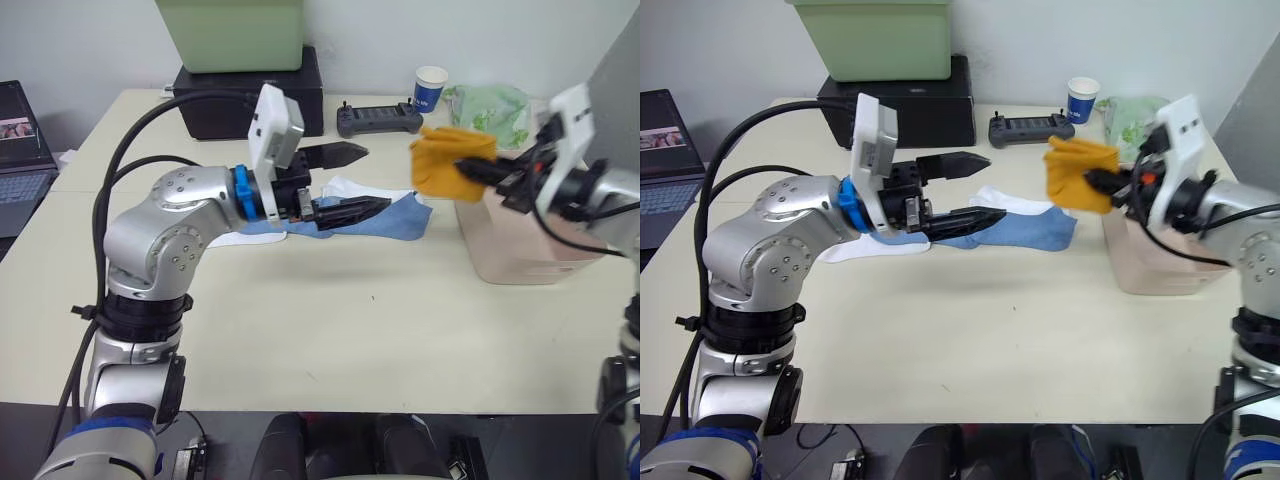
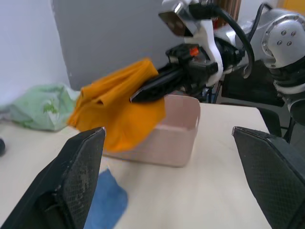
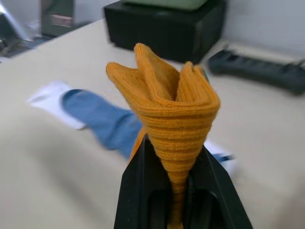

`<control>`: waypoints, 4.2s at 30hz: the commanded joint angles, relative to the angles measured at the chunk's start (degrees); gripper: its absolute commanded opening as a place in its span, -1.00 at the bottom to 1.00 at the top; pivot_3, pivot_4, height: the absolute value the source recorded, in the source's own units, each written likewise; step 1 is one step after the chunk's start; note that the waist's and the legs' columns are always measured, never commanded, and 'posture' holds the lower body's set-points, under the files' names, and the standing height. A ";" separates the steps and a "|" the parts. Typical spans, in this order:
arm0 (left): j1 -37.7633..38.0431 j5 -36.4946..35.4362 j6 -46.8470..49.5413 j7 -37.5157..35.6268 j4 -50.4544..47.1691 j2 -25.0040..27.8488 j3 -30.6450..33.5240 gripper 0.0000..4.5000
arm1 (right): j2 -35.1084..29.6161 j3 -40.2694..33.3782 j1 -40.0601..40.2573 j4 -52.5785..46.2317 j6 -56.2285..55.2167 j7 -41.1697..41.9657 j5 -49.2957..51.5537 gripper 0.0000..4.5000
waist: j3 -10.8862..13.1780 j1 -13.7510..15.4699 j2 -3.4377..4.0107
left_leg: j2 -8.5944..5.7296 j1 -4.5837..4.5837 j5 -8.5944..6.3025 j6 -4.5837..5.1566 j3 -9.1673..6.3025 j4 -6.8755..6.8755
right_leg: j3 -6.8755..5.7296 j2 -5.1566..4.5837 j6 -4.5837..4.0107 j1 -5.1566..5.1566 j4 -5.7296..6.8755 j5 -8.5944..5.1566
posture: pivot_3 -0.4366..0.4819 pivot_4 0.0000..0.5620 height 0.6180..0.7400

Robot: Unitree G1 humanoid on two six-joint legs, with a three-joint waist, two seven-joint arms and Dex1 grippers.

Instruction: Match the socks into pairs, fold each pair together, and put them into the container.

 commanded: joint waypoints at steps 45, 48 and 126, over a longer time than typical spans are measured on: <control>-0.65 7.29 -1.52 4.97 -0.18 -8.41 -2.78 1.00 | -18.11 22.71 -15.37 37.35 -53.38 41.27 -45.45 0.99 | 0.02 -0.17 0.19 | -0.04 0.17 0.13 0.02 0.05 0.91 | 0.08 -0.32 -0.01 0.02 1.06 0.00 | -0.05 -0.47 1.00; -0.04 8.21 -2.36 5.28 0.64 -7.26 -2.21 1.00 | -17.91 22.30 -20.11 40.35 -53.77 39.67 -46.67 0.99 | 0.03 -0.15 0.20 | -0.05 0.17 0.12 0.02 -0.03 0.93 | 0.09 -0.33 -0.01 0.04 1.08 0.00 | -0.05 -0.47 1.00; 42.43 16.97 -17.53 18.92 -14.46 -1.70 8.60 1.00 | 28.97 15.69 12.42 25.96 -37.61 -10.01 -32.08 0.58 | -0.21 -0.23 0.08 | -0.02 0.11 0.00 0.23 -0.14 0.82 | -0.02 -0.36 0.07 0.04 1.08 -0.05 | -0.05 -0.47 1.00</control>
